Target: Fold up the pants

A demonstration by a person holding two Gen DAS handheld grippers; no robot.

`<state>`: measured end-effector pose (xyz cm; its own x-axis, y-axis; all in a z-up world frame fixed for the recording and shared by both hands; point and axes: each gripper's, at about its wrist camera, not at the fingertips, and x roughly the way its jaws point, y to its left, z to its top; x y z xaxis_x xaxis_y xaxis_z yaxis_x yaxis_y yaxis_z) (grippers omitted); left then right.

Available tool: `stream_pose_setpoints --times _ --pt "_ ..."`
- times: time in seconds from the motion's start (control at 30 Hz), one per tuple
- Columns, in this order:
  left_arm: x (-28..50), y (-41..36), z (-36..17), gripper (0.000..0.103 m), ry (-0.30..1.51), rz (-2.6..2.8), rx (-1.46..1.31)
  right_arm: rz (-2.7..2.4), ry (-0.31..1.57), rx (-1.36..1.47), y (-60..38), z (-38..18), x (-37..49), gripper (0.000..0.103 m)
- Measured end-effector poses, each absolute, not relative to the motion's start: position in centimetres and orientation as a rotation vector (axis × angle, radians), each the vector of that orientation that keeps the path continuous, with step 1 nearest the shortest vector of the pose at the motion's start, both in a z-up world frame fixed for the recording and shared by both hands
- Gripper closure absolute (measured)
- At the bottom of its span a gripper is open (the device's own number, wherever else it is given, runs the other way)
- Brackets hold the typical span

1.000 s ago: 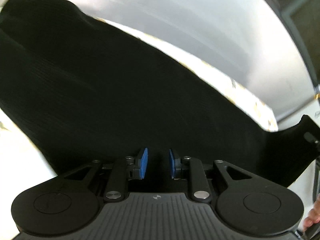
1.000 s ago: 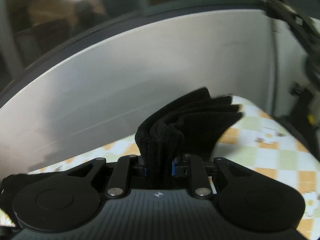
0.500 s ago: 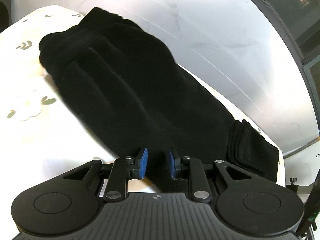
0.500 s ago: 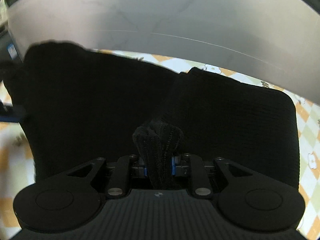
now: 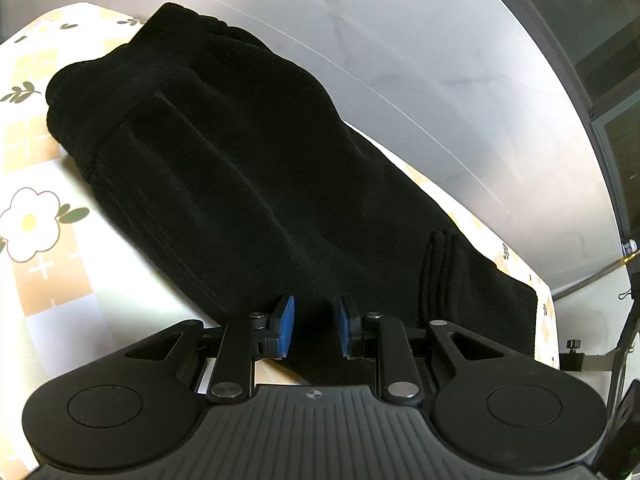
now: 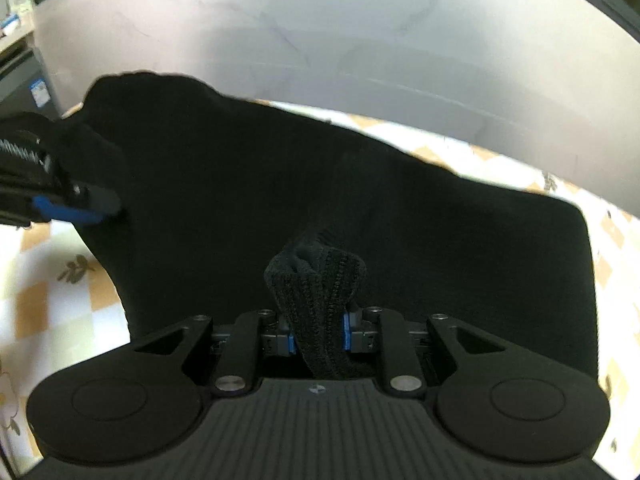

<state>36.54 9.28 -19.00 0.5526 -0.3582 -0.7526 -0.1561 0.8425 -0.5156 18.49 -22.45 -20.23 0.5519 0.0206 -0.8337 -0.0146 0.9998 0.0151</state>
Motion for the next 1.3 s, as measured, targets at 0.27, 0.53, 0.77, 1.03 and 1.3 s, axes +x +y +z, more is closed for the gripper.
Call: stream_pose_setpoints --times 0.27,0.53,0.77,1.03,1.3 --pt "36.6 8.5 -18.8 0.079 1.014 -0.124 -0.58 0.136 0.983 0.102 -21.3 -18.1 17.7 0.041" --pt "36.9 9.3 -19.3 0.079 1.003 -0.093 -0.625 -0.148 0.821 0.235 -27.9 -15.6 16.8 0.025" --pt "36.3 10.7 -19.4 0.079 1.003 -0.062 -0.662 -0.167 0.981 0.109 -25.5 -21.3 17.1 0.026" --pt "34.7 14.2 -19.7 0.079 0.952 0.018 -0.807 -0.202 0.922 0.104 -25.2 -22.6 16.4 0.014" --pt "33.0 17.8 -20.3 0.073 0.865 0.19 -0.975 -0.207 0.927 0.116 -25.5 -22.9 17.4 0.014"
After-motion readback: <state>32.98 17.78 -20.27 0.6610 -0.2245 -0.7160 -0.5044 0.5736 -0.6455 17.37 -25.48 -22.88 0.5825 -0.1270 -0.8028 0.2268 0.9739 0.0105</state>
